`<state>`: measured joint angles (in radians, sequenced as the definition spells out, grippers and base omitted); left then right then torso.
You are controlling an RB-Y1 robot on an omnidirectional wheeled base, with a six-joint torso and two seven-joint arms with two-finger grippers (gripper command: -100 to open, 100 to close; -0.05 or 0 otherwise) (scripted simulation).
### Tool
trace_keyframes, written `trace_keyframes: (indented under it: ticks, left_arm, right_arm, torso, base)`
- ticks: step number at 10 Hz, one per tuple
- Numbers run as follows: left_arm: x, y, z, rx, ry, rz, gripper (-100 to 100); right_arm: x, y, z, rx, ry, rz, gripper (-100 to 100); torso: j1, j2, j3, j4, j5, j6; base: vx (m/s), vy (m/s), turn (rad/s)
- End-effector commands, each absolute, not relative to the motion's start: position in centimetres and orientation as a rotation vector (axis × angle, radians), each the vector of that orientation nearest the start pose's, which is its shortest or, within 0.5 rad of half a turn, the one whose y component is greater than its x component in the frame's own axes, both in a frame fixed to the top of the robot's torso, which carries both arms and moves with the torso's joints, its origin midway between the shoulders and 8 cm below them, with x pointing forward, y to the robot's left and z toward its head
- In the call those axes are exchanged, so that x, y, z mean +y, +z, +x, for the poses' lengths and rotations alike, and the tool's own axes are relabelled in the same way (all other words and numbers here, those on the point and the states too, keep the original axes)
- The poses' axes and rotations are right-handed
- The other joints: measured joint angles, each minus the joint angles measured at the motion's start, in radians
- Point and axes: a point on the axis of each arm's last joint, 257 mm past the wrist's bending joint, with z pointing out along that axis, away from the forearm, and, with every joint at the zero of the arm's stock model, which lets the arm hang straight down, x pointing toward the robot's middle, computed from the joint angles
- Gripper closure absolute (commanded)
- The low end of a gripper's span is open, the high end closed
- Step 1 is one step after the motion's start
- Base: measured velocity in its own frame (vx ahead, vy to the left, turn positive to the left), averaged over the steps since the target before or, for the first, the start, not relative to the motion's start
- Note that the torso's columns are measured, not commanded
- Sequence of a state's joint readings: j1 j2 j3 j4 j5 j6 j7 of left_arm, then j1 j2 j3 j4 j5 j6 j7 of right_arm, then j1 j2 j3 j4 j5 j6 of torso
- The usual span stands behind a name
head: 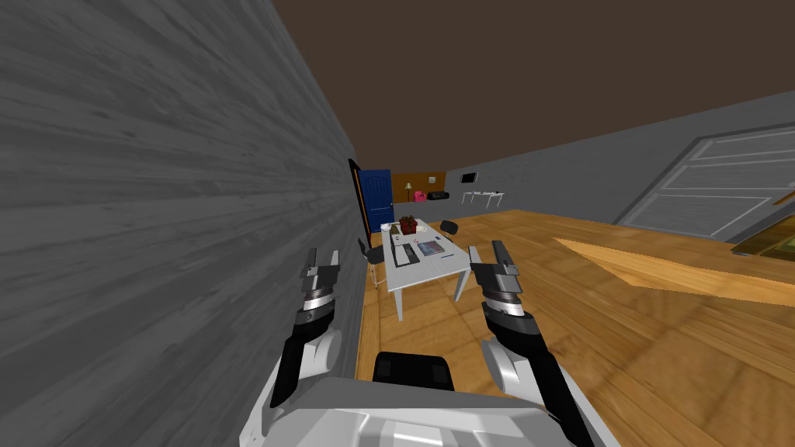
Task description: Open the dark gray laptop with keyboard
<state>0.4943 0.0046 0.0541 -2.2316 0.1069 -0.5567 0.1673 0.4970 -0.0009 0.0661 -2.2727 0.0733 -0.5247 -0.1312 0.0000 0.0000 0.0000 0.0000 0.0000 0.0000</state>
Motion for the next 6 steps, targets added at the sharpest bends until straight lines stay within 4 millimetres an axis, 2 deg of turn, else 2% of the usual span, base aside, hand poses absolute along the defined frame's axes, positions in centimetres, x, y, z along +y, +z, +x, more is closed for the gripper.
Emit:
trace_keyframes:
  ticks: [1, 6]
  left_arm:
    - [31.1, 1.68, 33.78, 0.48, -1.471, -0.76, 0]
    - [31.1, 1.69, 33.77, 0.48, -1.471, -0.76, 0]
  right_arm:
    - [-24.73, 2.6, 34.53, 0.613, 1.452, 0.653, 0]
    - [-24.73, 2.61, 34.52, 0.613, 1.452, 0.653, 0]
  torso:
    - [0.0, 0.04, -0.082, 0.041, 0.0, 0.0]
    - [0.0, 0.396, -0.792, 0.396, 0.0, 0.0]
  base:
    - [0.0, 0.0, 0.0]
    - [0.0, 0.0, 0.0]
